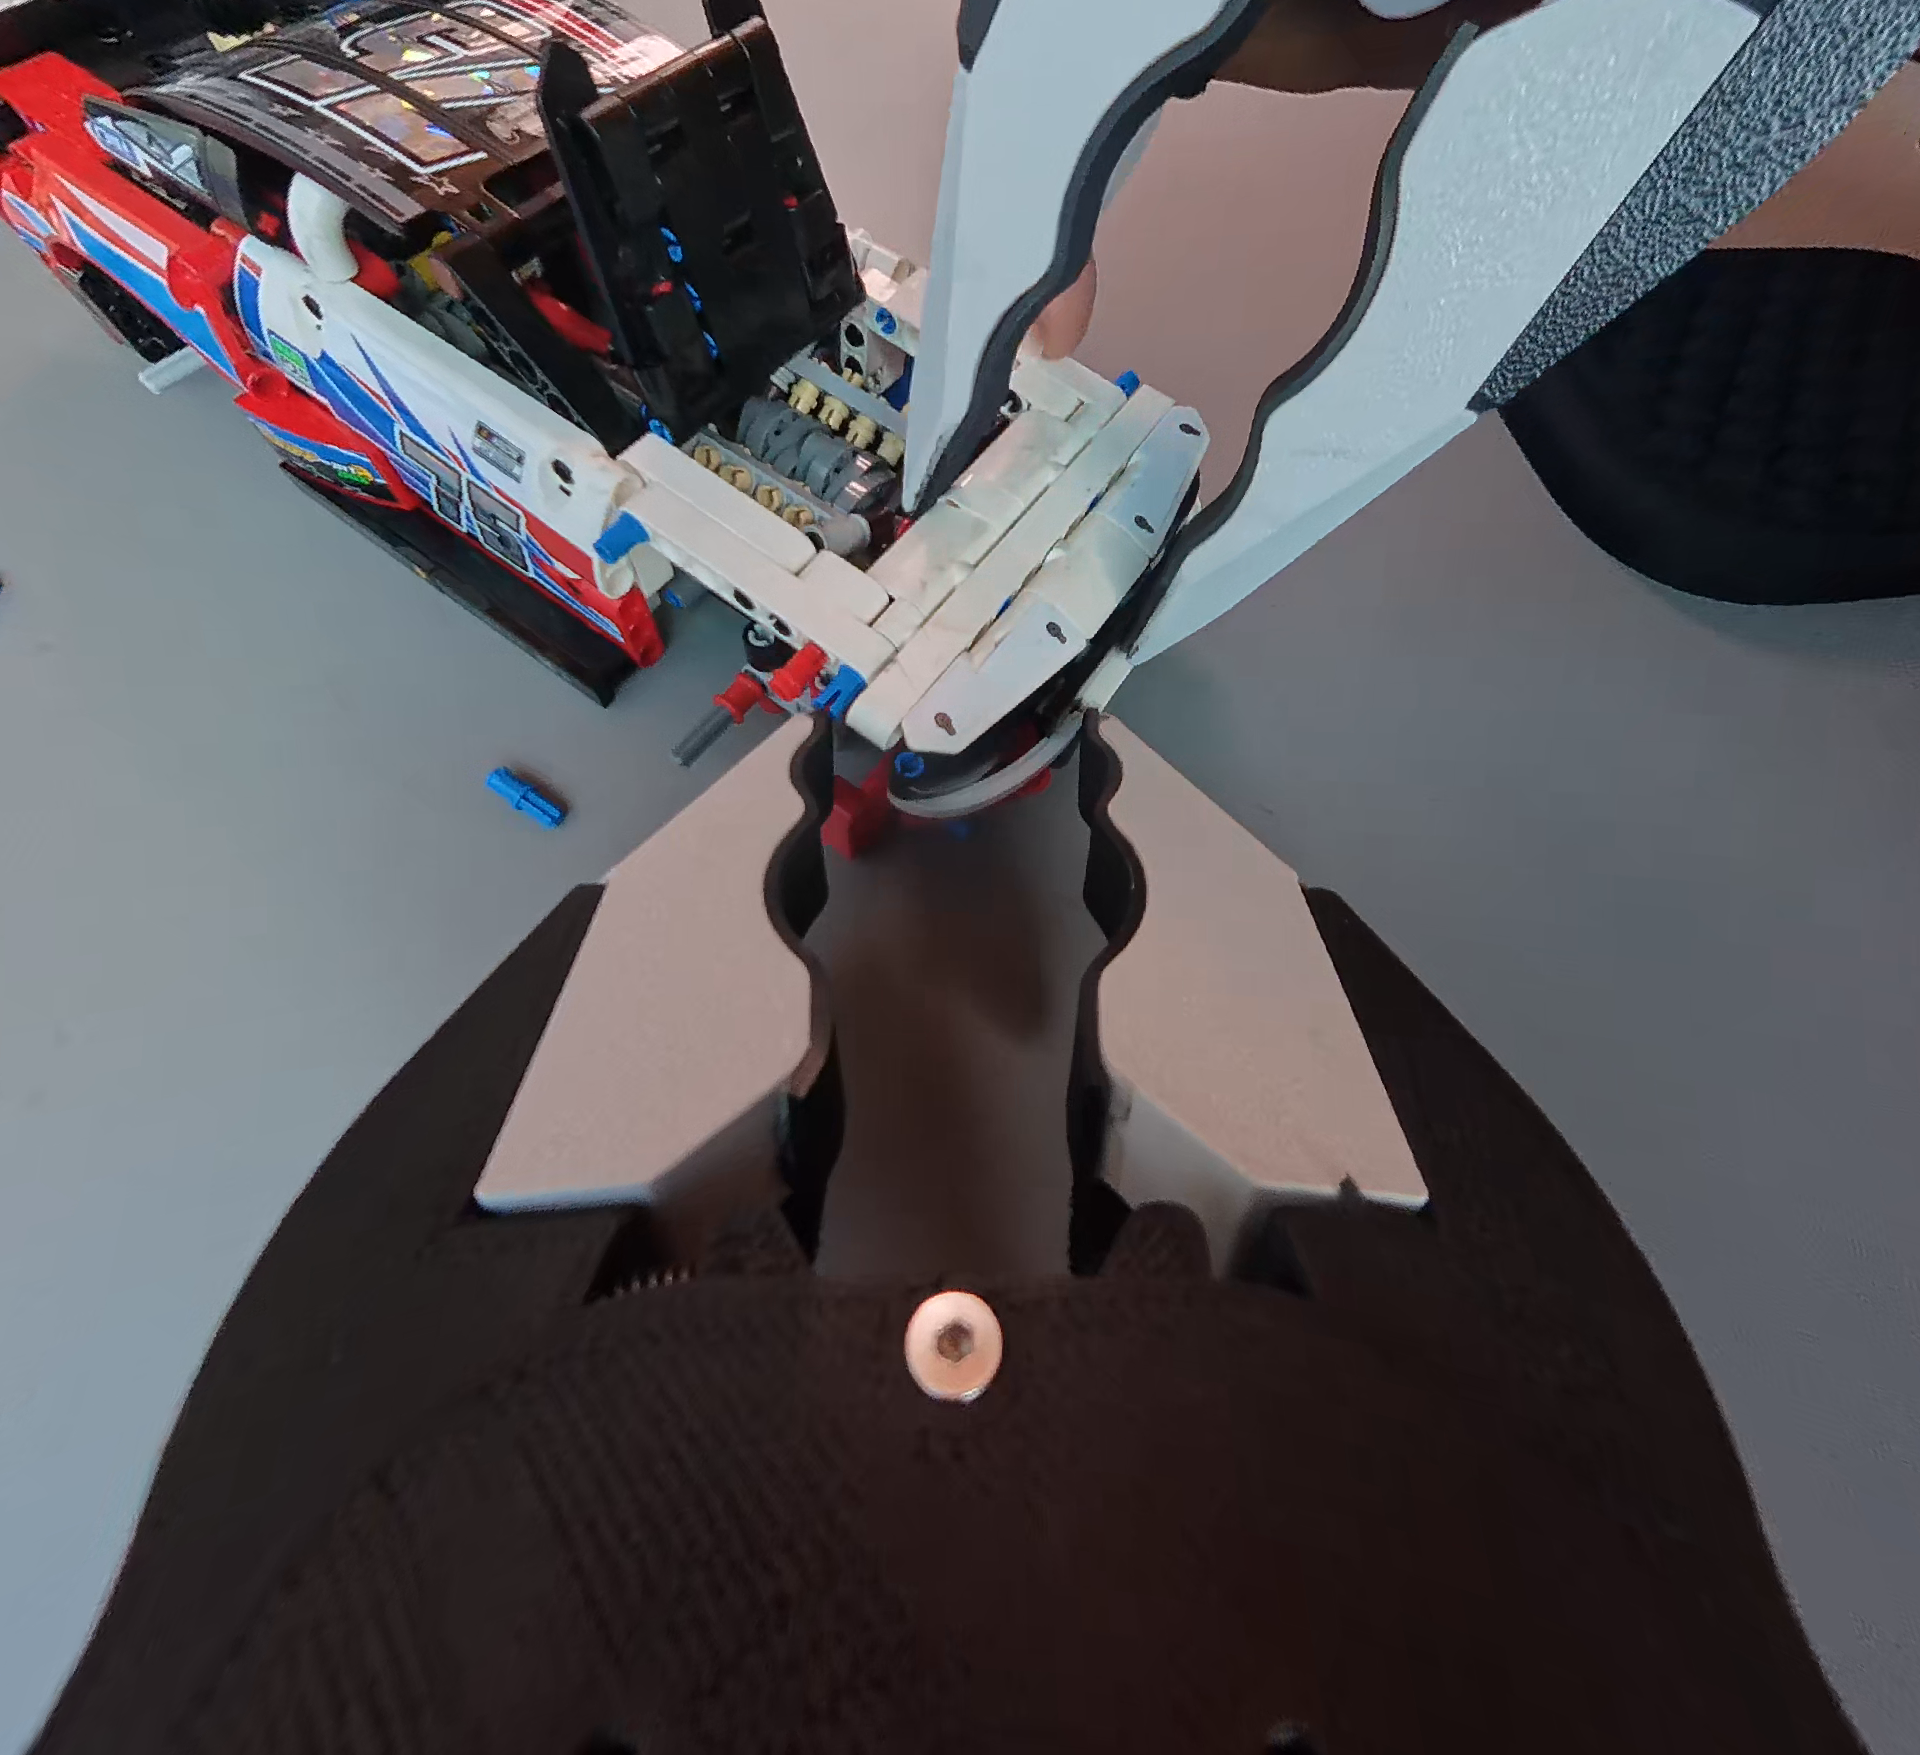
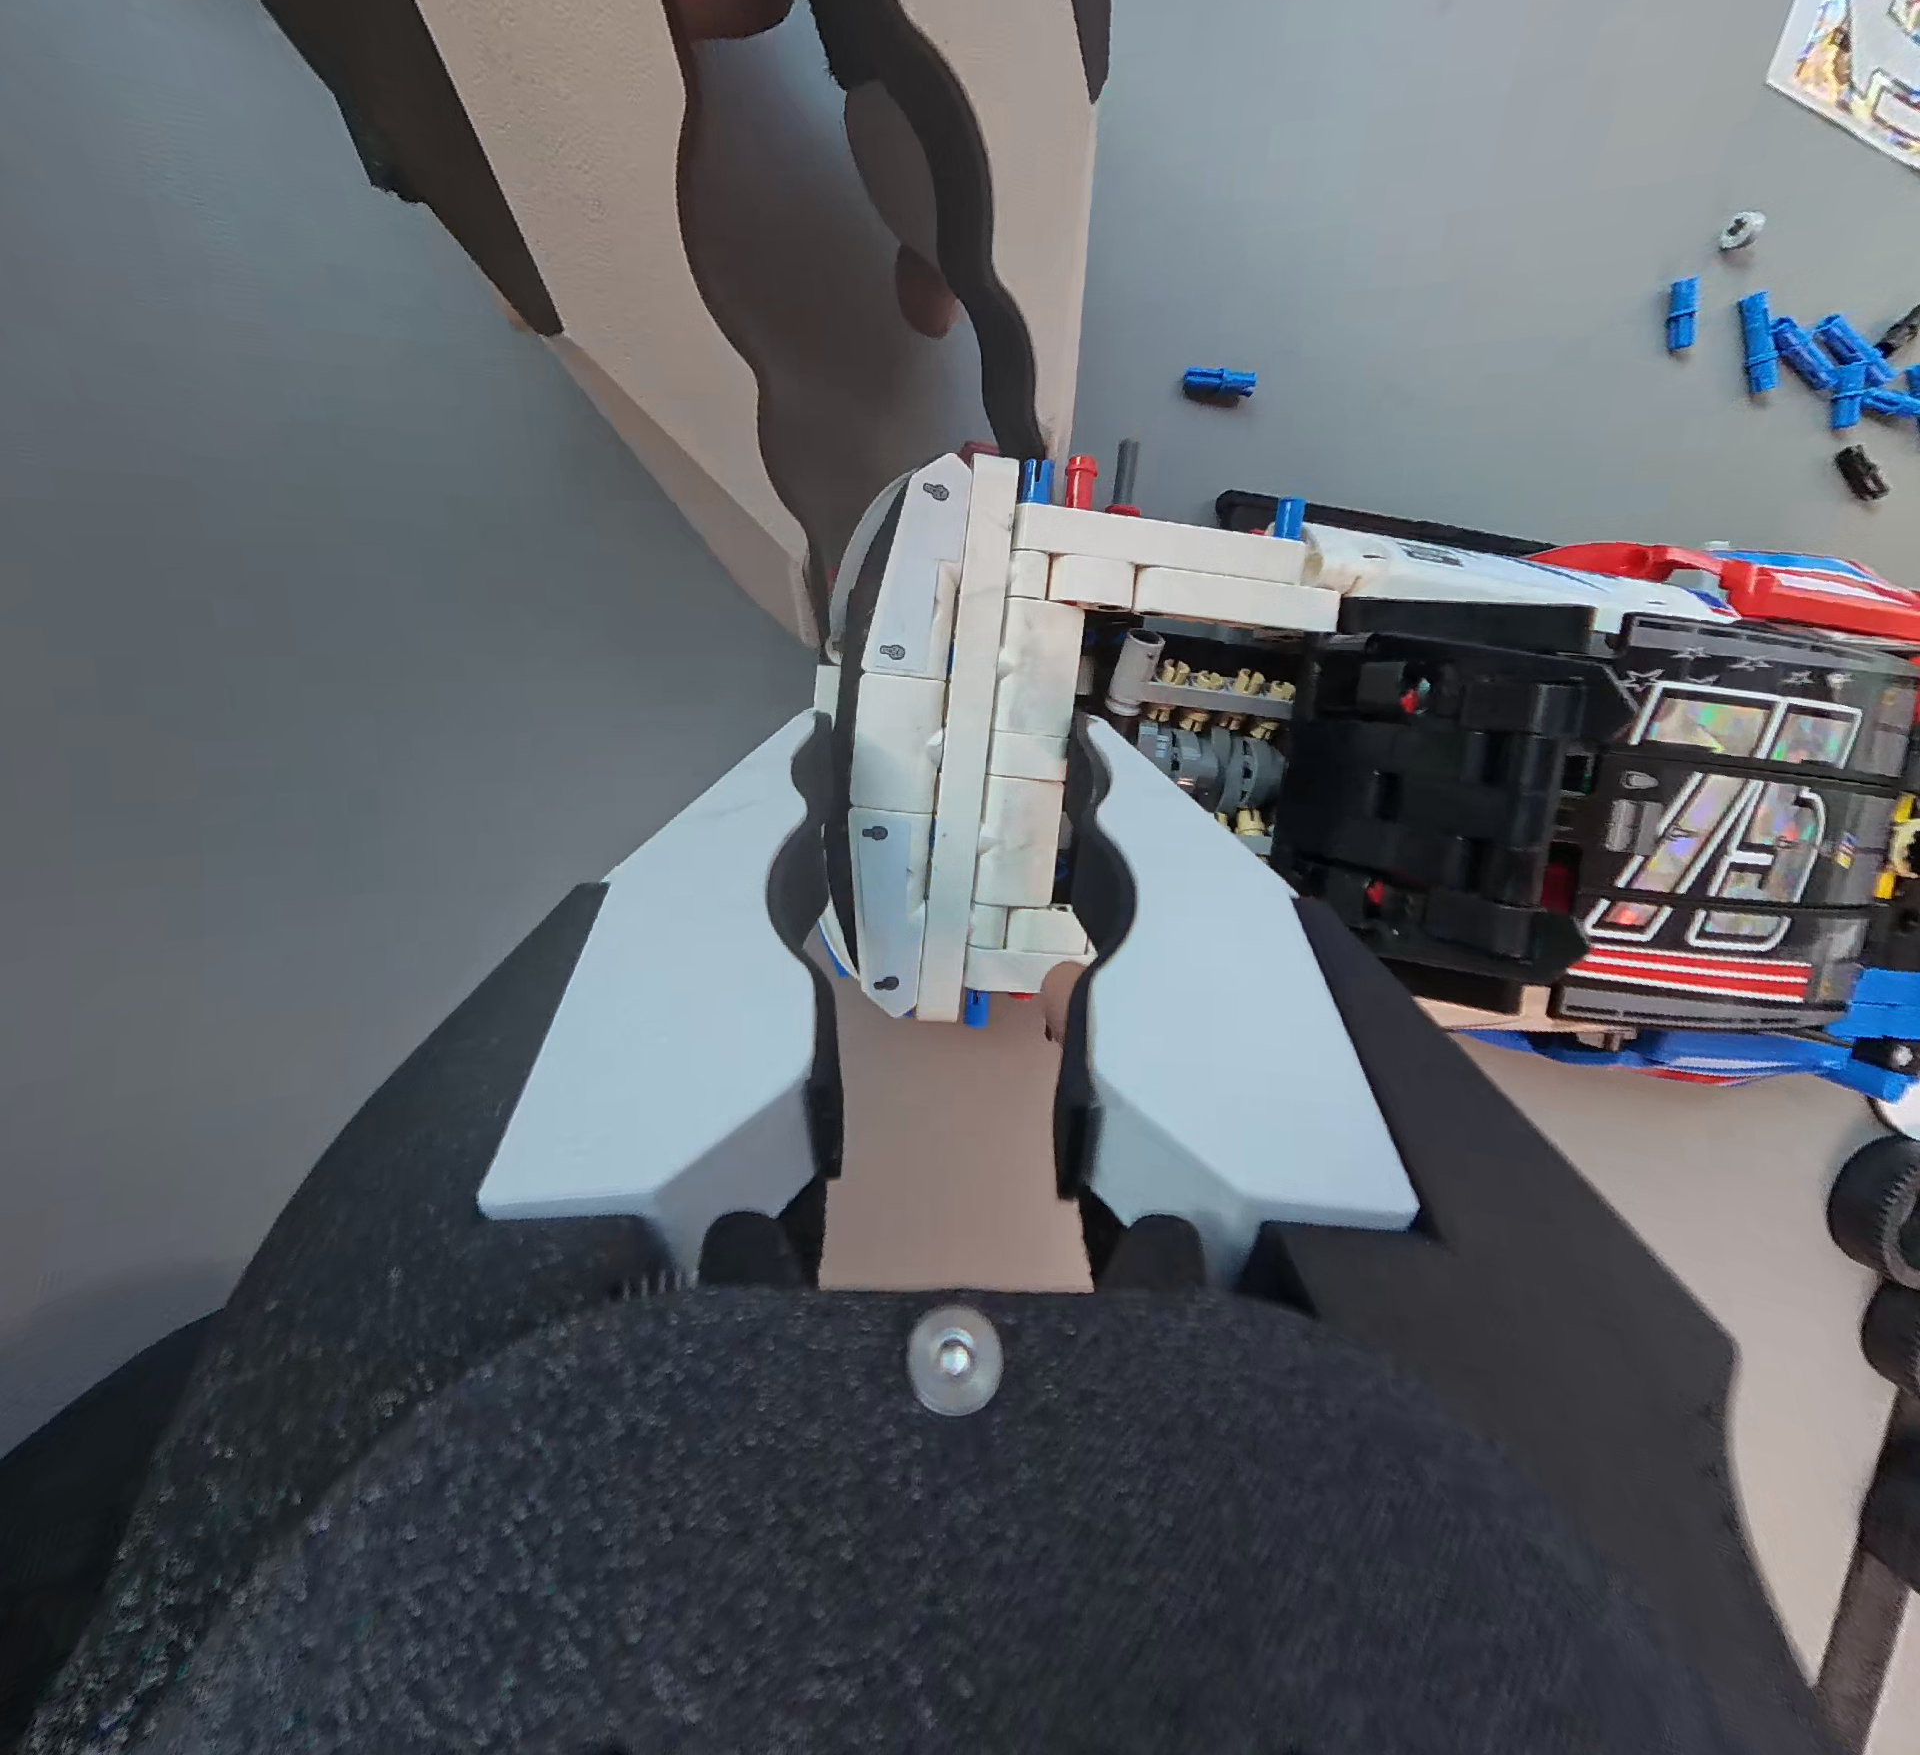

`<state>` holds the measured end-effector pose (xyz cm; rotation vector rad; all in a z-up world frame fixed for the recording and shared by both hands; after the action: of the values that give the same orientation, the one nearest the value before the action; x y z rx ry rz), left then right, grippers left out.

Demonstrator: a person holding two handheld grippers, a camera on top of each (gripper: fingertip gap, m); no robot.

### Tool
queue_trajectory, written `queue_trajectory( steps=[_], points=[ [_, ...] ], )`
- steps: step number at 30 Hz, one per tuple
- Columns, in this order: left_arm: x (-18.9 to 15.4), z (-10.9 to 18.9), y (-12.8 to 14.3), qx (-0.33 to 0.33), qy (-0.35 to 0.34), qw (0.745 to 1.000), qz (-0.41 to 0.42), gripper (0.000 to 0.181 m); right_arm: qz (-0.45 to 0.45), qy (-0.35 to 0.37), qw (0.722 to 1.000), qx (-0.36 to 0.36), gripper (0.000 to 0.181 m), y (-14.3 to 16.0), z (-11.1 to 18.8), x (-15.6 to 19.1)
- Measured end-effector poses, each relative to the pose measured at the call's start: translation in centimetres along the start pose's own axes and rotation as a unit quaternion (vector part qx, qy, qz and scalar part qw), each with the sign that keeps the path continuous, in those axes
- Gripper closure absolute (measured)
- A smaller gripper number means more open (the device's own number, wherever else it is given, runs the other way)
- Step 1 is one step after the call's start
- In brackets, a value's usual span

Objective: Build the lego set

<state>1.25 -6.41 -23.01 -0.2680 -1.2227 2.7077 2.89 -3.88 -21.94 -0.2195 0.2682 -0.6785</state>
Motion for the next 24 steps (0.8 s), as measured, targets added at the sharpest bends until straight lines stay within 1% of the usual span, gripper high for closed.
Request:
queue_trajectory(
  steps=[14,20,24],
  points=[
    [-0.02,-0.03,0.05,0.001,0.010,1.000,0.011,0.136,-0.009,-0.049,0.999,0.012,0.141,0.11,-0.10,-0.04],
    [-0.19,0.06,0.00,-0.003,0.026,0.999,0.019,0.134,-0.011,-0.054,0.998,0.016,0.141,0.14,-0.08,-0.04],
    [-0.21,0.12,-0.14,-0.010,0.045,0.998,0.042,0.134,-0.005,-0.059,0.998,0.018,0.141,0.17,-0.07,-0.04]
  ],
)
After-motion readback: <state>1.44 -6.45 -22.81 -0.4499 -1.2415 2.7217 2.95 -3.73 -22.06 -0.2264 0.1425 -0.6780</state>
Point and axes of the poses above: each gripper's, where its closed fingertips meet, z back along the fingers, y out of its underside, x = y × z across the jaws, the point moved 1 cm from there along z, back along the fingers, and after that the axes turned 9 degrees about x, right-handed, at the moved point
